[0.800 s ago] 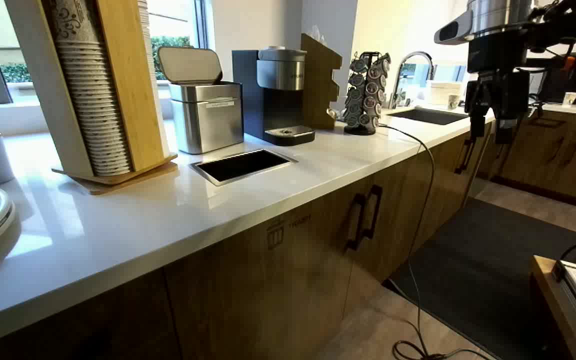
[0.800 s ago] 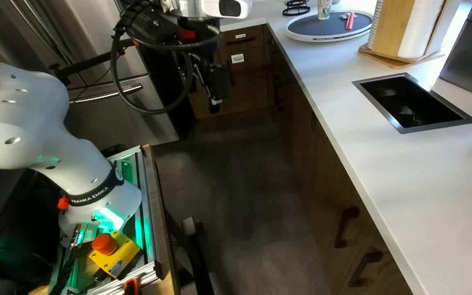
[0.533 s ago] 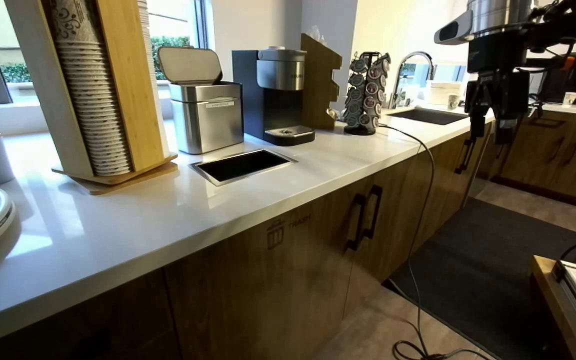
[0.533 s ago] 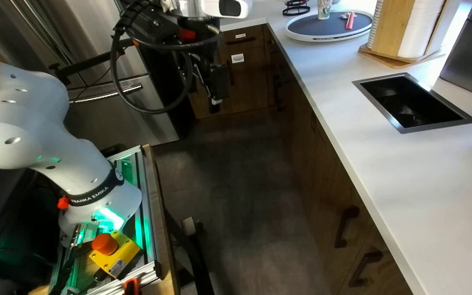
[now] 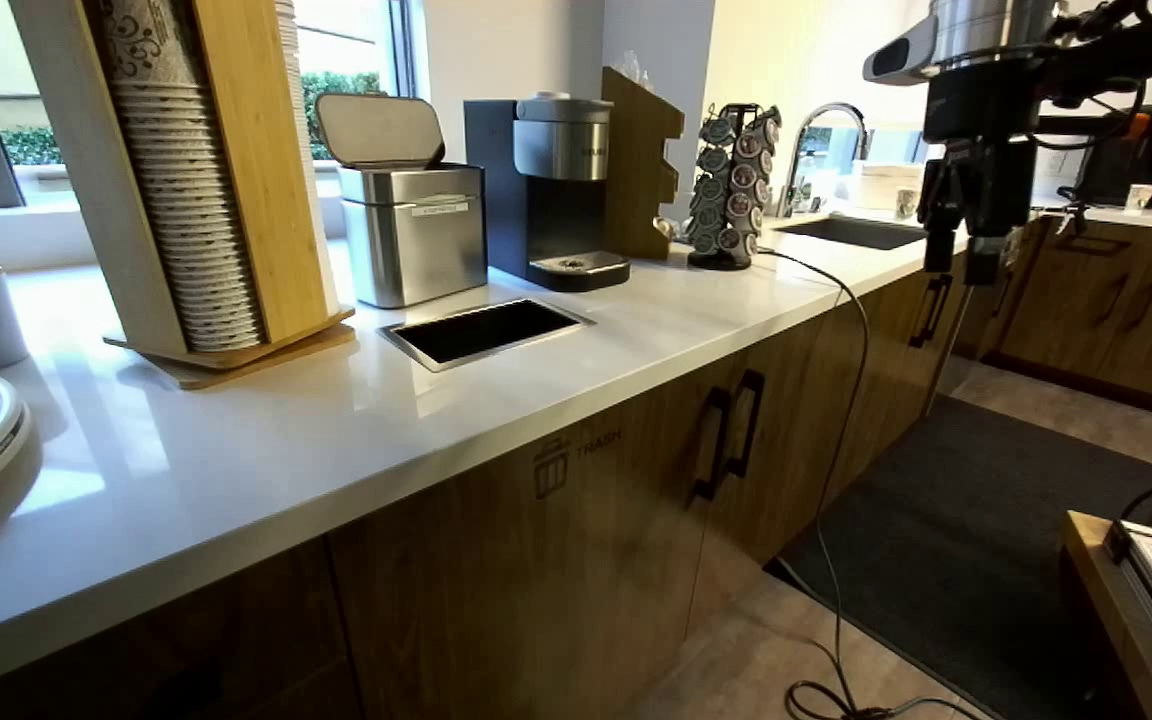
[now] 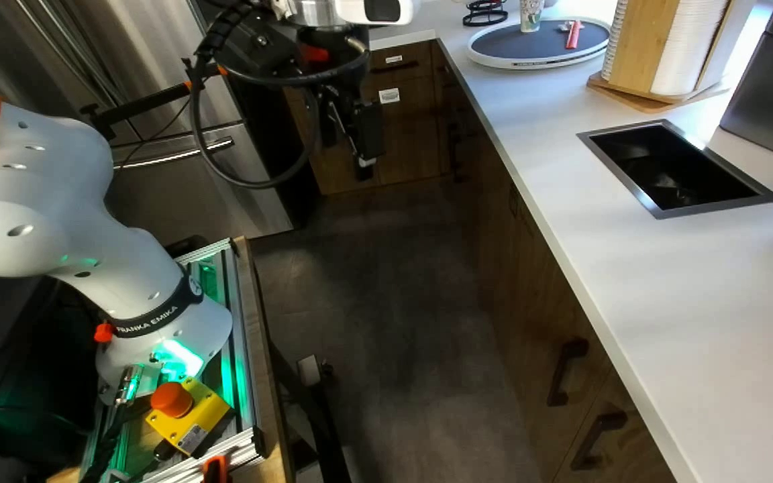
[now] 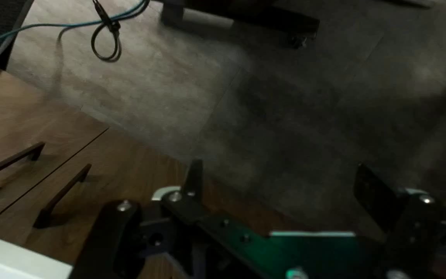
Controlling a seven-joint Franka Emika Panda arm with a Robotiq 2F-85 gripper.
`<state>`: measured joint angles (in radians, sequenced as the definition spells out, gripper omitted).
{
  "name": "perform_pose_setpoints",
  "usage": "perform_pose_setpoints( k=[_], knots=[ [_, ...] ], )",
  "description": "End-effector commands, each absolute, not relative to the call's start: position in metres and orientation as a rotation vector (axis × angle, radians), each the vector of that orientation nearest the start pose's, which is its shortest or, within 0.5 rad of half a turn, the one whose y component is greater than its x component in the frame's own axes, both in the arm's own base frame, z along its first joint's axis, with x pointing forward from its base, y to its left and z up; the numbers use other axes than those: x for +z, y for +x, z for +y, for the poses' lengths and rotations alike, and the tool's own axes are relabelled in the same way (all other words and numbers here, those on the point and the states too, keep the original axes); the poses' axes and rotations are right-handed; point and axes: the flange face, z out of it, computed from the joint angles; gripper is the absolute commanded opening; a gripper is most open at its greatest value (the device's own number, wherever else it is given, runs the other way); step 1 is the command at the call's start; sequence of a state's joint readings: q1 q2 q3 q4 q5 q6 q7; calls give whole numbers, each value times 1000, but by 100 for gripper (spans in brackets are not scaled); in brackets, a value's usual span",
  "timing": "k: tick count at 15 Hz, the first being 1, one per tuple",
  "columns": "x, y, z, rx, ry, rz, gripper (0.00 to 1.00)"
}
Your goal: Open the left cupboard
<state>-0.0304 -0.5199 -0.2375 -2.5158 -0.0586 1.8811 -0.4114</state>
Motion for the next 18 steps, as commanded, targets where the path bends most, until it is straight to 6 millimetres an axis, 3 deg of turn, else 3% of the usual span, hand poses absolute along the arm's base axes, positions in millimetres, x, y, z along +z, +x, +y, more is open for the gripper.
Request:
perform_pose_setpoints(
  k=[1,5,8,10,14,15,18],
  knots=[
    [424,396,-120,-87,-3040,-90,100],
    [405,435,-149,-426,-3105,86,100],
    [372,456,-183,-617,-3142,263,100],
    [337,462,-203,-679,-3169,365,100],
    [279,469,-239,-560,-3206,505,100],
    [299,457,-224,-598,-3196,434,100],
    [278,465,-238,-541,-3215,476,100]
  ],
)
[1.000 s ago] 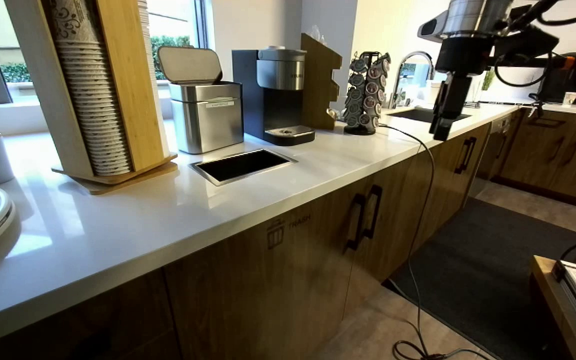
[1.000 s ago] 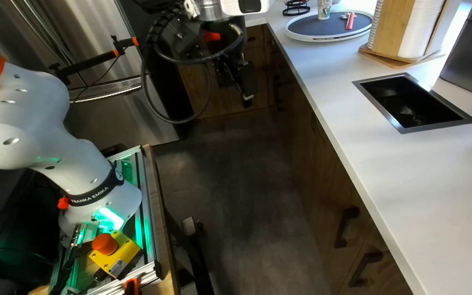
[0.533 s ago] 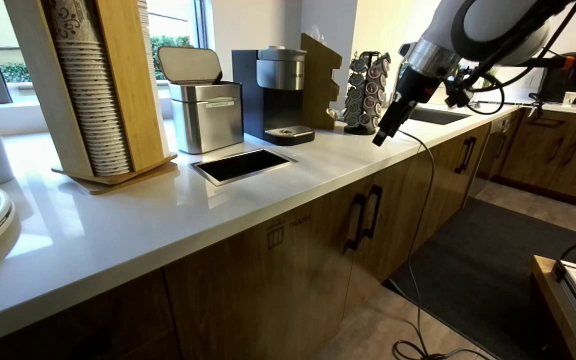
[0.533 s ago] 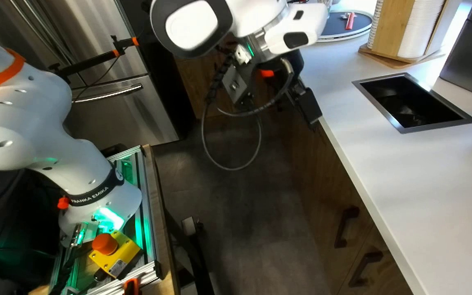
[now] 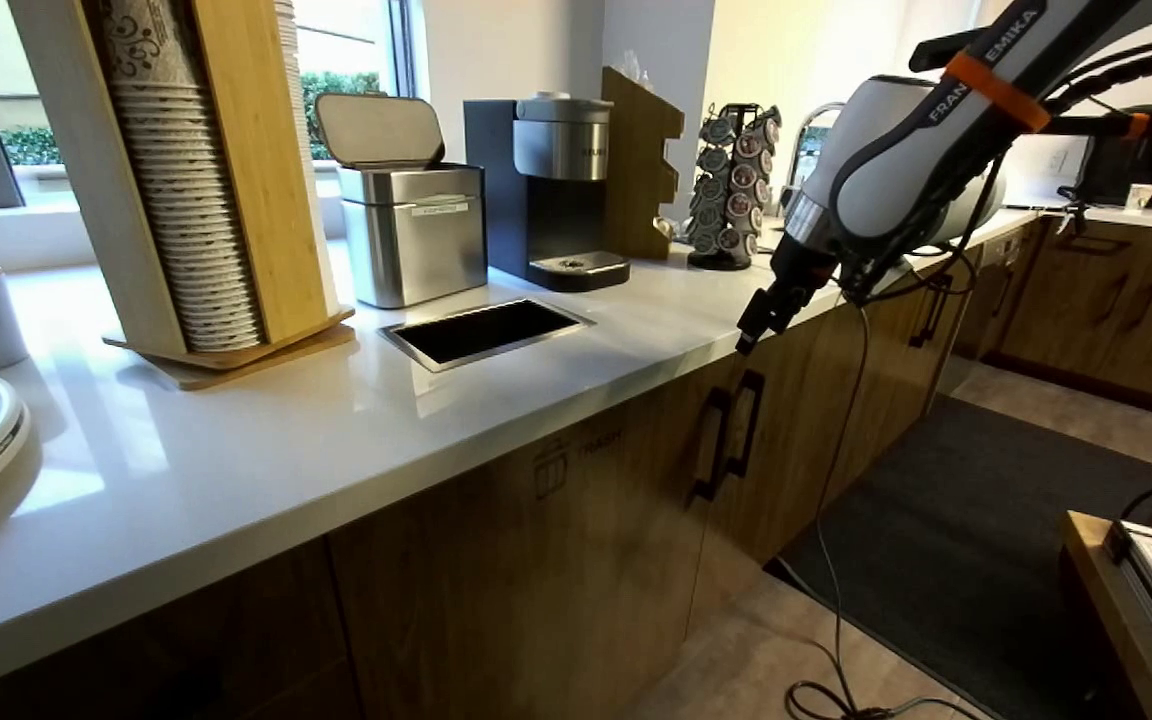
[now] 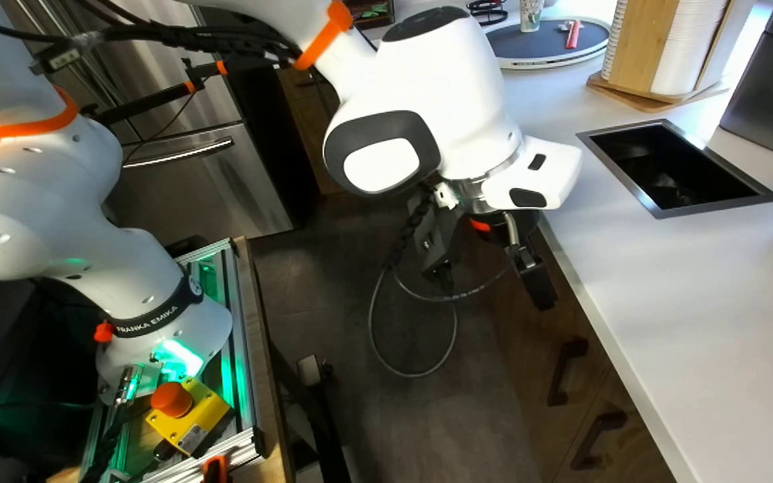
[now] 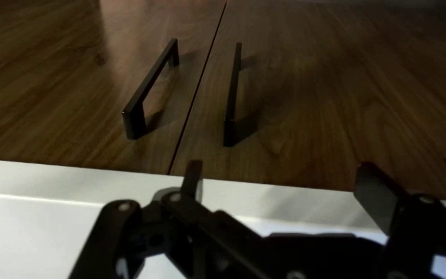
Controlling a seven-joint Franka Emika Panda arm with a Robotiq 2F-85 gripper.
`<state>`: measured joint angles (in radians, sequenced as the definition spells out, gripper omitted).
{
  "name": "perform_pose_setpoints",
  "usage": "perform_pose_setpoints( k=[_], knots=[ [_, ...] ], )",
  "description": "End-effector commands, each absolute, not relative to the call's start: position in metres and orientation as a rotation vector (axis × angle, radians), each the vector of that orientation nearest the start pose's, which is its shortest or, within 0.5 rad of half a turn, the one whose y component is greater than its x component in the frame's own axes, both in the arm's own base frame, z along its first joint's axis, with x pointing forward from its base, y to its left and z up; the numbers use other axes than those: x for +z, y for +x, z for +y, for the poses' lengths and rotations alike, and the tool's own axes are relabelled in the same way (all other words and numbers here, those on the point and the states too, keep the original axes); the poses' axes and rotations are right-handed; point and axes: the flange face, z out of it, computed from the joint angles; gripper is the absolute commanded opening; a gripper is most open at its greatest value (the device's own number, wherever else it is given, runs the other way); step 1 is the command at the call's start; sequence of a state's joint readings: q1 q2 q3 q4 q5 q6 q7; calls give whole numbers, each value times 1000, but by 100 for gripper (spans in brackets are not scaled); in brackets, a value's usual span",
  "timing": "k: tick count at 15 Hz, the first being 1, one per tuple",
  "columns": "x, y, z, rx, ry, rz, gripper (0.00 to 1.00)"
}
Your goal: Open the left cupboard
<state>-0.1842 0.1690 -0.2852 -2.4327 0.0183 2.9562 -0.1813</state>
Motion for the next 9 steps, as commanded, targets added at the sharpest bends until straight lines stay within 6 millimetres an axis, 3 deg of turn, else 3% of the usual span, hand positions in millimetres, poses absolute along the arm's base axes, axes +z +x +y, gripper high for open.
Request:
perform_pose_setpoints(
  k=[1,2,9],
  knots=[
    [278,467,-238,-542,-3216,478,100],
    [279,468,-239,-546,-3215,479,100],
    [229,460,-291,-389,-3263,629,100]
  ],
)
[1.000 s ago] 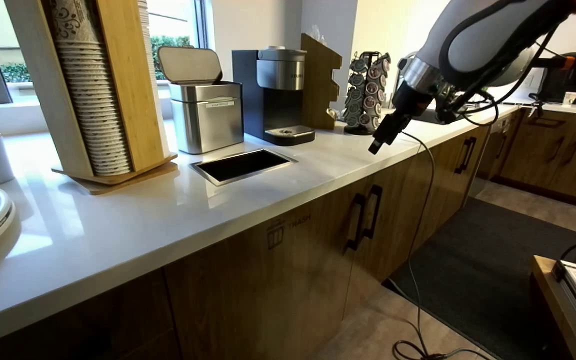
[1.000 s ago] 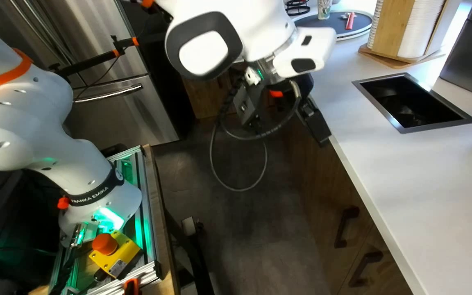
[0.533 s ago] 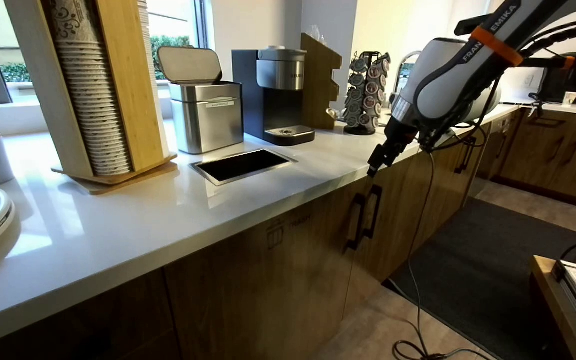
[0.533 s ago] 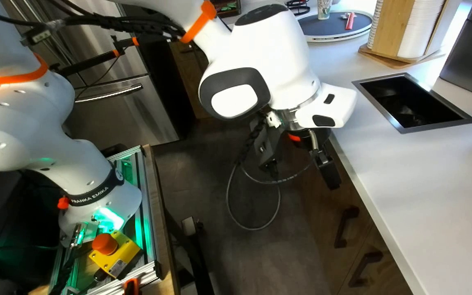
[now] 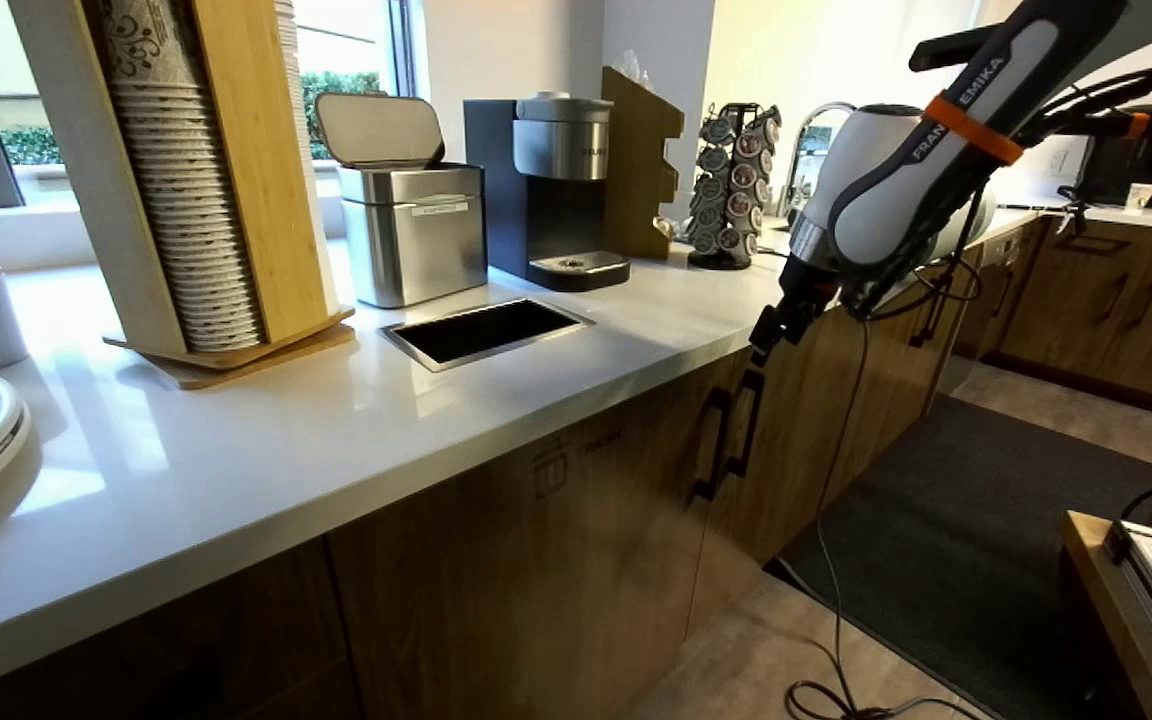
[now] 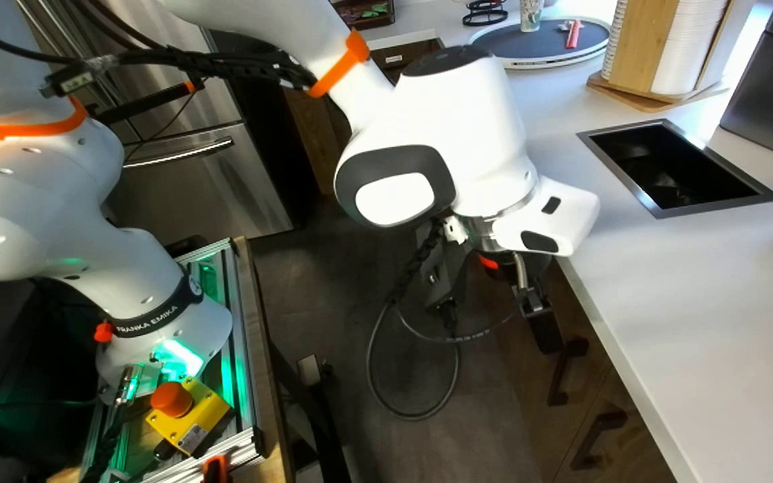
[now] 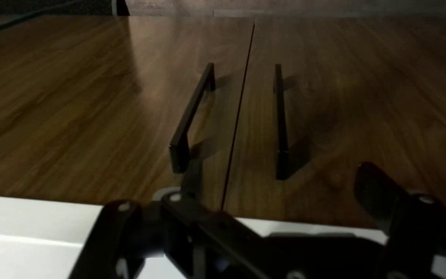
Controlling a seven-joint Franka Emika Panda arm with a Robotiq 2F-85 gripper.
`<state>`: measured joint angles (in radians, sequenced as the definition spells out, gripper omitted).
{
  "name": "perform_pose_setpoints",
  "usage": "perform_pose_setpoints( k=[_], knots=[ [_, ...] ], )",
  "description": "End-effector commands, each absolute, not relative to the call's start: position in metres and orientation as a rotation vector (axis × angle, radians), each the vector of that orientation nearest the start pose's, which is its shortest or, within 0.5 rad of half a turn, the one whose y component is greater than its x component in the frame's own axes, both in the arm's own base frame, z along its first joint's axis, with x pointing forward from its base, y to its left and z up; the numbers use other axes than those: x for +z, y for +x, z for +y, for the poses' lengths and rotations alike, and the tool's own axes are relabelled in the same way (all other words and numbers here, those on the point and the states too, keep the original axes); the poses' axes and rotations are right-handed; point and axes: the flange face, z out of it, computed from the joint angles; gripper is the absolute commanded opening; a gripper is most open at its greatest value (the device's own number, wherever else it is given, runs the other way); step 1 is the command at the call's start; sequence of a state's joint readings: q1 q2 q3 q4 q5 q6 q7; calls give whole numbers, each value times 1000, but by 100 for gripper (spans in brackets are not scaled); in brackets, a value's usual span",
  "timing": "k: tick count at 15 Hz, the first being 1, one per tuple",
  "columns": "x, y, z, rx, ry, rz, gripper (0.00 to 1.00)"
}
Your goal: Open the left cupboard
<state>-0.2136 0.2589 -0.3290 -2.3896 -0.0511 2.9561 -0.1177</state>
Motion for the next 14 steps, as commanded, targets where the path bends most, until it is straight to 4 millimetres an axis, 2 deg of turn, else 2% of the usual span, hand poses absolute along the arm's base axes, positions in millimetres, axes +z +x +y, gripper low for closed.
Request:
perform_pose_setpoints(
  k=[1,6,14],
  knots=[
    [222,460,-296,-365,-3257,651,100],
    [190,467,-302,-277,-3232,660,100],
    [162,504,-293,-320,-3165,636,98]
  ],
)
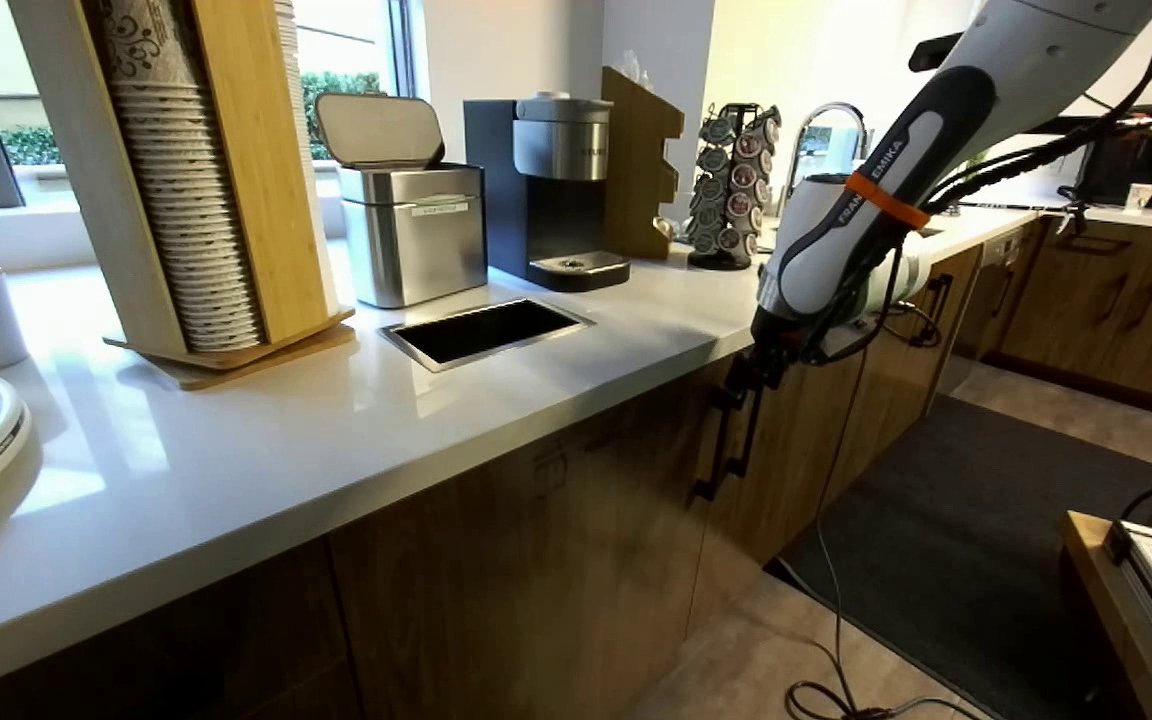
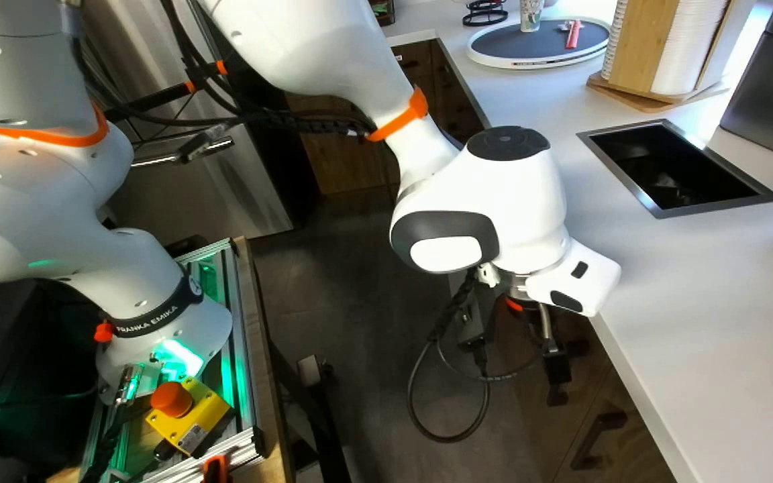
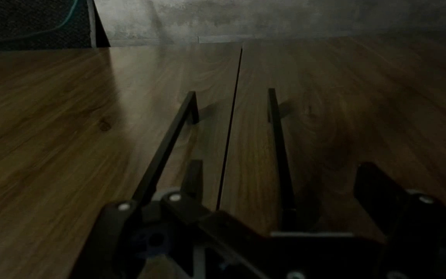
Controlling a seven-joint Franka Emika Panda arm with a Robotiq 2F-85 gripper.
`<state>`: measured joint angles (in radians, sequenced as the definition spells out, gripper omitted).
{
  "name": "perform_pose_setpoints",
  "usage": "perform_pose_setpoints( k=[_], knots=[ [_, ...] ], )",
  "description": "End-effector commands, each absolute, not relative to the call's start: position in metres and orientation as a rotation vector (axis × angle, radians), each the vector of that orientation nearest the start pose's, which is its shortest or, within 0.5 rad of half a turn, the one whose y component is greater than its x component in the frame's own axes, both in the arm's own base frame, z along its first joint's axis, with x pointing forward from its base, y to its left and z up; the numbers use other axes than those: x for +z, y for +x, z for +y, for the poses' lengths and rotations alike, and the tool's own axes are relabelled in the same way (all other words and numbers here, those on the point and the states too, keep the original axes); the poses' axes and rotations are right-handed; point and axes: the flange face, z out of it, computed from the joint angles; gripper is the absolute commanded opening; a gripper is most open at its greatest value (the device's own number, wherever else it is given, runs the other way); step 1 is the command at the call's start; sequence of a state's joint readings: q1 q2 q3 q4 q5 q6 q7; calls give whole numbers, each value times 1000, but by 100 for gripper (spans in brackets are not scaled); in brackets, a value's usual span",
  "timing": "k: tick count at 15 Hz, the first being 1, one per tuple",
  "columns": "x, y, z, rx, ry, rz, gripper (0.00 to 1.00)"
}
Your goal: Open the left cupboard
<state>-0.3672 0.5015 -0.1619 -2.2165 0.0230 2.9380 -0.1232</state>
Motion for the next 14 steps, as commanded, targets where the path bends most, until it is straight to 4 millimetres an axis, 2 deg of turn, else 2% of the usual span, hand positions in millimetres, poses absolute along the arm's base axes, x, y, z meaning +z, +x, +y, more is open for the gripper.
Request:
perform_pose_setpoints(
  k=[1,2,4,5,7,9,10,11,12,14],
  knots=[
    [160,508,-294,-334,-3156,632,94],
    [158,513,-295,-348,-3151,627,85],
    [154,520,-298,-366,-3141,615,74],
    [153,522,-301,-376,-3139,608,70],
    [152,526,-307,-383,-3131,596,72],
    [151,528,-312,-408,-3127,572,56],
    [150,529,-314,-427,-3132,553,54],
    [149,528,-316,-410,-3126,549,39],
    [148,528,-317,-417,-3126,543,29],
    [147,524,-318,-394,-3129,538,15]
  ],
)
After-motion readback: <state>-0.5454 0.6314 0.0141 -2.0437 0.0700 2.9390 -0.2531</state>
